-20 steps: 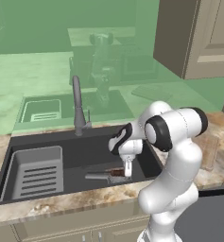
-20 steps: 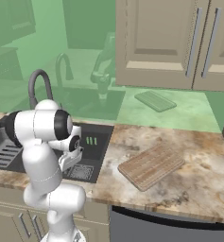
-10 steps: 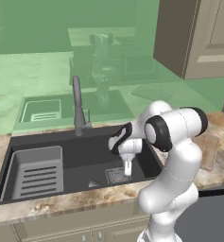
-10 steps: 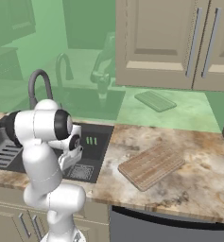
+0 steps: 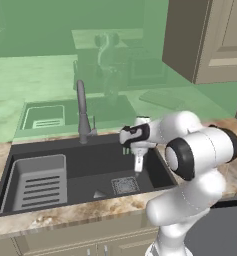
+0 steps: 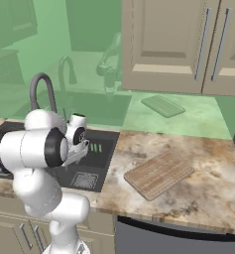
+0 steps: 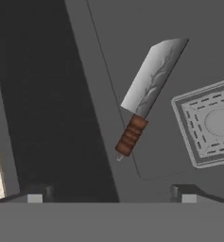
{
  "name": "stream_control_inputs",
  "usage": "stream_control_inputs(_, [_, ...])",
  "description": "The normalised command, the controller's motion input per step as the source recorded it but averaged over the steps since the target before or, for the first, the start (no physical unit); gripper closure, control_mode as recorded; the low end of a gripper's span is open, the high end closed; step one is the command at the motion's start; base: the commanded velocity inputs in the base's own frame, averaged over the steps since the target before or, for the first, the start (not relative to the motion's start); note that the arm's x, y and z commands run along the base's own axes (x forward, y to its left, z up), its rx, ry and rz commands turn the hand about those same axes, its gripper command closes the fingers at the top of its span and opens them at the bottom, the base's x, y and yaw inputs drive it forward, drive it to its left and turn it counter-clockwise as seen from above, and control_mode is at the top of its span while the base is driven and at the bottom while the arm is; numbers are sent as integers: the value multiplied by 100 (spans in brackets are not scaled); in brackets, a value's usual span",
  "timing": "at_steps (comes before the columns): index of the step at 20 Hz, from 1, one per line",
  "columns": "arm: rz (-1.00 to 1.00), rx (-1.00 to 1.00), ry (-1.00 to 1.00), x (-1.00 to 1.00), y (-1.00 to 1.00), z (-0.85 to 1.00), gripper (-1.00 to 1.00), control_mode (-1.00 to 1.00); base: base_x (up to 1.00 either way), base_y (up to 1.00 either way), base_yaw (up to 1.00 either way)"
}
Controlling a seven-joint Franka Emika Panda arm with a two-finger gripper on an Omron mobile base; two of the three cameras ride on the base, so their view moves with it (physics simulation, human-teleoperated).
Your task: Move the cutting board and knife to the sink. Then move spray from the cabinet to the counter.
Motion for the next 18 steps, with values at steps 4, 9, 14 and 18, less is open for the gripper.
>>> stream_control_inputs(4, [-17,0,-5,-11,-28,81,-100,-100,0,0,0])
stream_control_inputs(9, [-21,0,-1,-11,-35,50,-100,-100,0,0,0])
stream_control_inputs(14, [-27,0,0,-13,-33,13,-100,-100,0,0,0])
stream_control_inputs(18, [-34,0,0,-14,-43,17,-100,-100,0,0,0])
